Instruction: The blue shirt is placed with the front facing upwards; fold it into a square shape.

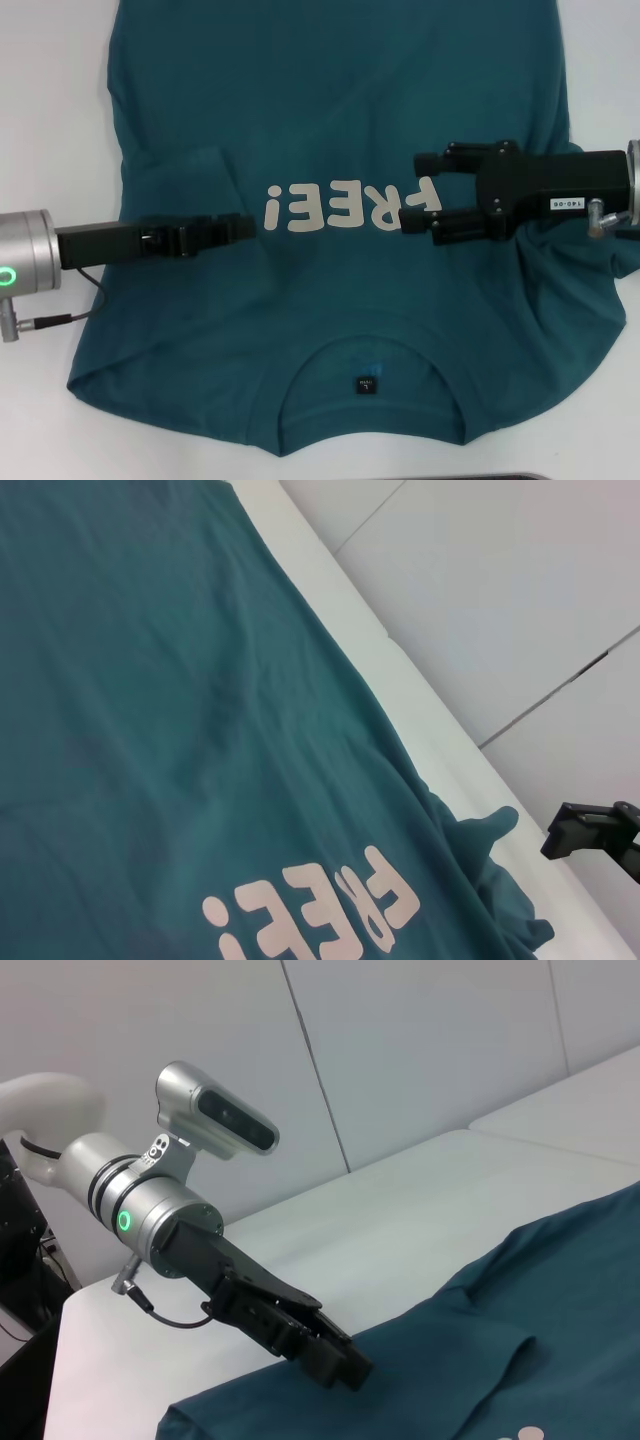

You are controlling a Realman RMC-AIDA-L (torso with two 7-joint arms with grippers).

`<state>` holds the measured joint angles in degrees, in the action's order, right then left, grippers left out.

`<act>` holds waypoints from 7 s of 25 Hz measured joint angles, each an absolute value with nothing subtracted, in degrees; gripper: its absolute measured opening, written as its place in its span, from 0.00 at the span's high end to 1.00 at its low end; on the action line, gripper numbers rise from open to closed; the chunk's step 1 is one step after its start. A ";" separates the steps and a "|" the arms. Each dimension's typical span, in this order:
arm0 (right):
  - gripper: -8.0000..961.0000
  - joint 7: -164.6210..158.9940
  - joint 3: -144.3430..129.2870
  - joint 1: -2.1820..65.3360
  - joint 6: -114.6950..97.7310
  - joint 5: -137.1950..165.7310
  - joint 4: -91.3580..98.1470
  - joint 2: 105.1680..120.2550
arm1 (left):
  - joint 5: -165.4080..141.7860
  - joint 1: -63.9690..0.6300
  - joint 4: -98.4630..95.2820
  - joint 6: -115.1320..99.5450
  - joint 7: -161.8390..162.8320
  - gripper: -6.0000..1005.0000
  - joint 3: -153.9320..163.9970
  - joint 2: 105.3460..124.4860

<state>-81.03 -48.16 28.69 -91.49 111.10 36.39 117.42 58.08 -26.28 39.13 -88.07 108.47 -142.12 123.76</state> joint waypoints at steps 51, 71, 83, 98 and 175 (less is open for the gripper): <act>0.05 -111.44 -24.08 18.86 -87.04 130.40 51.89 111.36 | 61.44 -27.60 38.92 -86.06 104.05 0.11 -144.21 123.66; 0.05 -112.11 -24.16 23.18 -85.52 135.85 51.31 114.56 | 61.34 -27.32 38.24 -85.85 104.14 0.11 -143.61 123.66; 0.05 -112.13 -24.34 24.91 -84.14 135.73 49.43 115.18 | 61.32 -26.97 38.13 -85.69 104.13 0.11 -143.61 123.66; 0.05 -111.66 -24.58 25.03 -83.66 135.88 49.08 115.78 | 61.25 -26.84 37.25 -85.62 103.29 0.11 -143.52 123.67; 0.07 -110.56 -24.02 24.38 -86.32 135.60 49.69 115.93 | 61.43 -27.90 36.13 -85.04 102.61 0.12 -143.52 123.77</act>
<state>-110.56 -24.02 24.38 -86.32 135.60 49.69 115.93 61.43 -27.90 36.13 -85.04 102.61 -143.52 123.77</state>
